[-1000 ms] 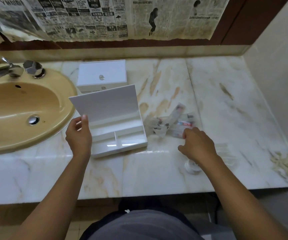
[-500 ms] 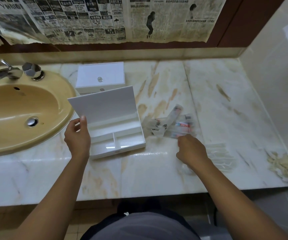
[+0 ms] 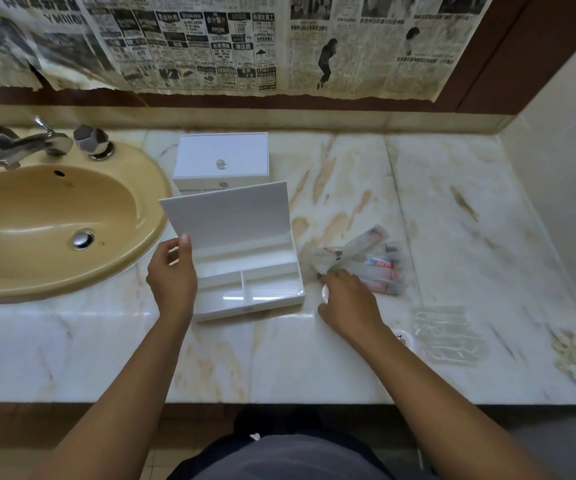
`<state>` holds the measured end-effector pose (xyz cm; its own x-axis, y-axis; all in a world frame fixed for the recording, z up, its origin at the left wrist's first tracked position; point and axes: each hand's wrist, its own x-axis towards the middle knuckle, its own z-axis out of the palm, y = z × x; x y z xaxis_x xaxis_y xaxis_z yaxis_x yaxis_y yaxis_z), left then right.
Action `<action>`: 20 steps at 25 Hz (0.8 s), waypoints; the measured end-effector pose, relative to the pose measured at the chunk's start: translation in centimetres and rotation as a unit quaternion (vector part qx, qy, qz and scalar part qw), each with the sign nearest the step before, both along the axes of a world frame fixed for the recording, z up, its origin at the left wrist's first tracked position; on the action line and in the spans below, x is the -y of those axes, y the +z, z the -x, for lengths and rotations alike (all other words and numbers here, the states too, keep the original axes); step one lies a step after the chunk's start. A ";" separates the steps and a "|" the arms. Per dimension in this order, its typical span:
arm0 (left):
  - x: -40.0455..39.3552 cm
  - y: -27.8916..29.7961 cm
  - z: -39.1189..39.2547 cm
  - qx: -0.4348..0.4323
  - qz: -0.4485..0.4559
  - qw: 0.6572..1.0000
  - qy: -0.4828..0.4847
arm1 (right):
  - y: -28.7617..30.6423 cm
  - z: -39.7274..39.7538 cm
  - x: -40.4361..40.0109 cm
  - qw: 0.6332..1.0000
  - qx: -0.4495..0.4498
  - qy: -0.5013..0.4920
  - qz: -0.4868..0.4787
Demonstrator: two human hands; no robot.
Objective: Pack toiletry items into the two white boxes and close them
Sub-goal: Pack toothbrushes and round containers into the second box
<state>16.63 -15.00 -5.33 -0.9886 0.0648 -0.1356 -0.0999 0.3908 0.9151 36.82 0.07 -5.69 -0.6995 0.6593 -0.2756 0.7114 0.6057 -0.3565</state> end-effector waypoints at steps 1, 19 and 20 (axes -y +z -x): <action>0.0 0.0 0.0 -0.002 0.001 1.000 -0.001 | 0.1 -0.1 0.1 1.000 -0.004 0.001 0.001; 0.0 -0.7 0.4 -0.011 0.021 1.000 0.007 | 0.7 -8.7 -0.1 0.986 0.160 -0.040 0.024; 0.0 -0.7 0.4 -0.009 0.019 1.000 0.007 | 0.6 -8.6 0.0 0.987 0.153 -0.039 0.024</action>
